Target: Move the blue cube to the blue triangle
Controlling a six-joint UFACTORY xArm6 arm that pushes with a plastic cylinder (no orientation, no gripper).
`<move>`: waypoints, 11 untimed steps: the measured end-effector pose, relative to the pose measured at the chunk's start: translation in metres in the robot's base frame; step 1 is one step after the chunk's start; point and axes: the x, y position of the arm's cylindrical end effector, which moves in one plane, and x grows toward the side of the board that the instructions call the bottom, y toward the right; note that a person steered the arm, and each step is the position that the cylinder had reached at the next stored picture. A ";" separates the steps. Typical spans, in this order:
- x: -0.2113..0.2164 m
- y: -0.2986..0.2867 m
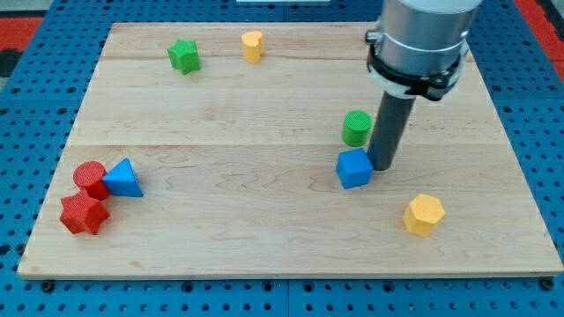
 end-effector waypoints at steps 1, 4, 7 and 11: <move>0.001 -0.030; 0.048 -0.077; 0.050 -0.160; 0.050 -0.237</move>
